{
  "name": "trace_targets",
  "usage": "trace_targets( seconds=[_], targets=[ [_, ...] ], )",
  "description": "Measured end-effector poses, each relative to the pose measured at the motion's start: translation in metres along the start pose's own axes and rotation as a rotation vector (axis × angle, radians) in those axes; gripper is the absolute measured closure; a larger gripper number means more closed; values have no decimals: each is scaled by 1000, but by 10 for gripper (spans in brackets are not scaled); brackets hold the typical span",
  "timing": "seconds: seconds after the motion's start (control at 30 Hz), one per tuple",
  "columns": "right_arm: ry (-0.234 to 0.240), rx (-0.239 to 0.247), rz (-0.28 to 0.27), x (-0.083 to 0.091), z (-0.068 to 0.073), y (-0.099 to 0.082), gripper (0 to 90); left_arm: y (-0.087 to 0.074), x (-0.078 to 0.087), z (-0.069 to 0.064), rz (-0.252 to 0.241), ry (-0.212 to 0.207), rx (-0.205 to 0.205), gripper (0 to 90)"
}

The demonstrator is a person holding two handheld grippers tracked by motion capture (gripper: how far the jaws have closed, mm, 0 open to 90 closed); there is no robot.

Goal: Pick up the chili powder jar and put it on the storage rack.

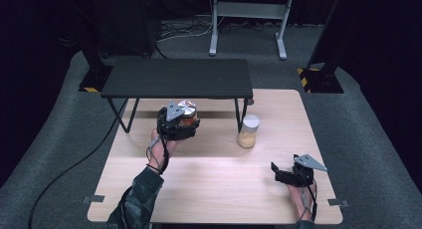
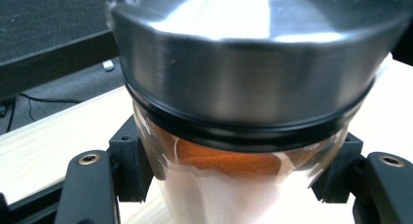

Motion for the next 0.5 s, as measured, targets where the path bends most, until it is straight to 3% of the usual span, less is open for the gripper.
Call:
trace_targets(
  seconds=[0.5],
  targets=[
    [2, 0, -1, 0, 0, 0, 1, 12, -2, 2, 3, -9, -14, 313]
  ],
)
Point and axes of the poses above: each handheld gripper's, and its own axes: x roughly backward along the jaws, y roughly out of its top, z roughly to its left, the point moved 9 cm from there along -x, roughly forward along the jaws, and after that the axes turned 3 degrees about z, right-handed, at the moved point
